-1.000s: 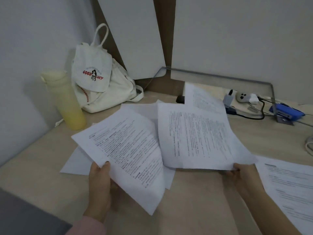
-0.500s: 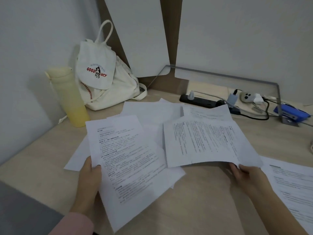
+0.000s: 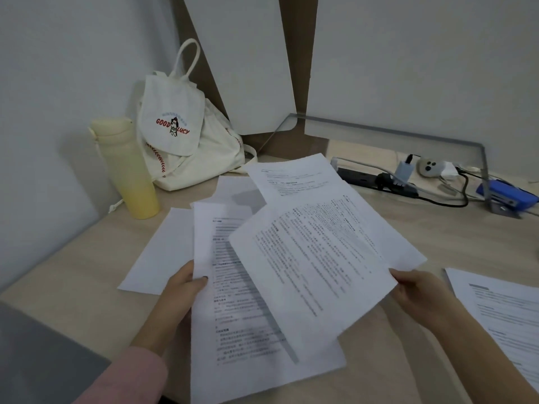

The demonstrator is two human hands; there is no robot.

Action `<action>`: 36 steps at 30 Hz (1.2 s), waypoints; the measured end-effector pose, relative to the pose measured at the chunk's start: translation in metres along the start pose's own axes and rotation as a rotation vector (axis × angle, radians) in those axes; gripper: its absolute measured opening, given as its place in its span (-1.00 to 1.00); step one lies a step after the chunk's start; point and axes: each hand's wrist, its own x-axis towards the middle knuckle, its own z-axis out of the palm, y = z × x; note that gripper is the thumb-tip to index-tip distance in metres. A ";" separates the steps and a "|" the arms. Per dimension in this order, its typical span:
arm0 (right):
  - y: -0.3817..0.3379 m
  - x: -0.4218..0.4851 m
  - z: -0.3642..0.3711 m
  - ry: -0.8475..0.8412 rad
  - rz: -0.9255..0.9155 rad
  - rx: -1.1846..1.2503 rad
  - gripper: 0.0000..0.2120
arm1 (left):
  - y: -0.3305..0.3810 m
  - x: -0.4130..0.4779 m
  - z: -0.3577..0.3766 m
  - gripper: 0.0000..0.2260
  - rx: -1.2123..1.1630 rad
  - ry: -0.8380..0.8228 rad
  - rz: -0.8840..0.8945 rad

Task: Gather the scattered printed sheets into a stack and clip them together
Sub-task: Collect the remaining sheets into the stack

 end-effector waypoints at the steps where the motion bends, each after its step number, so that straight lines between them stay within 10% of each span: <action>1: -0.002 0.004 -0.002 0.042 -0.021 -0.071 -0.55 | 0.001 0.000 0.001 -0.72 -0.005 -0.016 -0.006; 9: 0.006 0.026 0.005 0.160 -0.118 -0.608 -0.67 | 0.004 0.003 0.010 -0.75 -0.039 -0.063 -0.056; 30: 0.014 0.036 0.022 0.083 -0.239 -1.188 -0.54 | 0.001 0.013 0.022 -0.82 -0.112 -0.006 -0.082; 36: 0.014 0.047 0.017 0.309 -0.304 -1.226 -0.62 | -0.002 0.016 0.025 -0.83 0.004 0.039 -0.040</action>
